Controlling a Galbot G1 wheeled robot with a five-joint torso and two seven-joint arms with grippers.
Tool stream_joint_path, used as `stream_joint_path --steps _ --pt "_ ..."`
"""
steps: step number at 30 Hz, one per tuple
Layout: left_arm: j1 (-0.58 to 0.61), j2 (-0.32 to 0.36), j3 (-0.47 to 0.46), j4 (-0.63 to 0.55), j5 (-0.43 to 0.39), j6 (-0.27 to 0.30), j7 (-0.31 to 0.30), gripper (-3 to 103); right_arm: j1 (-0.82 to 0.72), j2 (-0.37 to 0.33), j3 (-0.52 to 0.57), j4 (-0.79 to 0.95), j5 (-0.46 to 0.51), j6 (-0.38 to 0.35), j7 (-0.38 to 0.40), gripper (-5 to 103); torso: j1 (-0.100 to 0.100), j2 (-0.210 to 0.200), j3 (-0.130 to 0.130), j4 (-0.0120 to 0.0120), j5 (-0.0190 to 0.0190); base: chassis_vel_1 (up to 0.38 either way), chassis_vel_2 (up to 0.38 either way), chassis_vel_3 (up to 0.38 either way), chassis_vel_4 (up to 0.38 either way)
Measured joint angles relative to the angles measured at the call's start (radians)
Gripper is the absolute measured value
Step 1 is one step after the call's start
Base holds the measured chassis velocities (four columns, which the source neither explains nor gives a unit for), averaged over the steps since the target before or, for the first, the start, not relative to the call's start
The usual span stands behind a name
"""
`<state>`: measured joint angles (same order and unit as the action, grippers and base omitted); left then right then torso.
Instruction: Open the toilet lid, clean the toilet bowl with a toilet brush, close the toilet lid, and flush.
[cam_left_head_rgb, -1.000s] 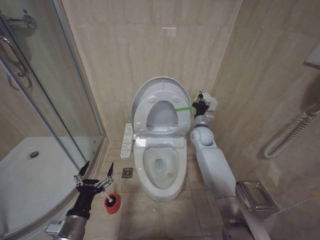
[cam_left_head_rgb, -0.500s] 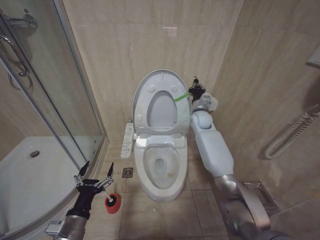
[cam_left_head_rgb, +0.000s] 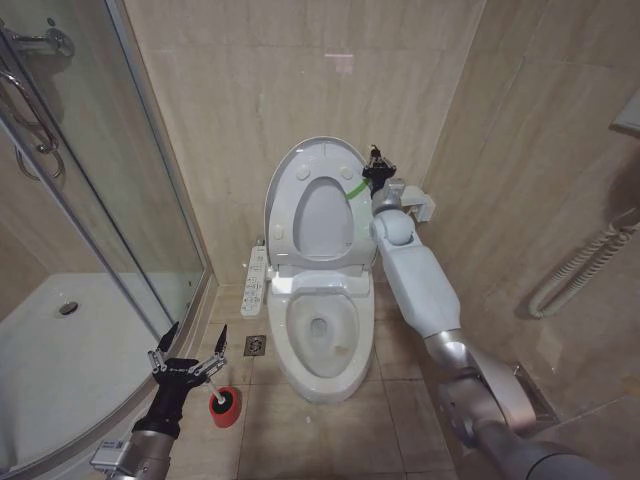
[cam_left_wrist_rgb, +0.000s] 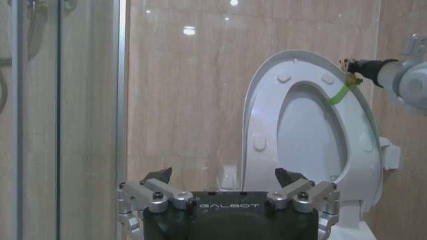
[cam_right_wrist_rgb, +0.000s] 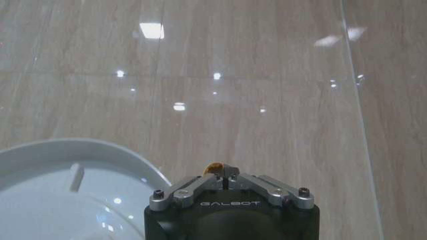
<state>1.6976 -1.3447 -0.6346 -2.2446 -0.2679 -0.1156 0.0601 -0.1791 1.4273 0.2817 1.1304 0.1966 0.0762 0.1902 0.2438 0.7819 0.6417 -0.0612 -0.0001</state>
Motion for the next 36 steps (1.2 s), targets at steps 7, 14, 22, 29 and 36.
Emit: stream_joint_path --steps 7,14,22,29,36 --pt "0.000 0.000 0.000 0.000 0.000 0.000 0.000 100 -0.004 -0.016 0.008 0.025 0.011 -0.012 0.003 0 0.000 0.000 0.000 -0.0003 0.0000 0.000 0.000 0.000 0.000" --pt "0.000 0.000 0.000 0.000 0.000 0.000 0.000 100 -0.050 -0.027 0.010 0.074 0.035 -0.028 0.004 0 0.000 0.000 0.000 -0.0002 0.0001 0.000 0.000 0.000 0.000" --pt "0.000 0.000 0.000 0.000 0.000 0.000 0.000 100 -0.068 -0.028 0.018 0.090 0.042 -0.044 0.005 0 0.000 0.000 0.000 -0.0001 0.0002 0.000 0.000 0.000 0.000" --pt "0.000 0.000 0.000 0.000 0.000 0.000 0.000 100 -0.067 -0.045 0.025 0.087 0.040 -0.058 0.013 0 0.000 0.000 0.000 -0.0002 0.0002 0.000 0.000 0.000 0.000" --pt "0.000 0.000 0.000 0.000 0.000 0.000 0.000 100 -0.060 -0.047 0.031 0.064 0.031 -0.053 0.014 0 0.000 0.000 0.000 -0.0001 0.0001 0.000 0.000 0.000 0.000"
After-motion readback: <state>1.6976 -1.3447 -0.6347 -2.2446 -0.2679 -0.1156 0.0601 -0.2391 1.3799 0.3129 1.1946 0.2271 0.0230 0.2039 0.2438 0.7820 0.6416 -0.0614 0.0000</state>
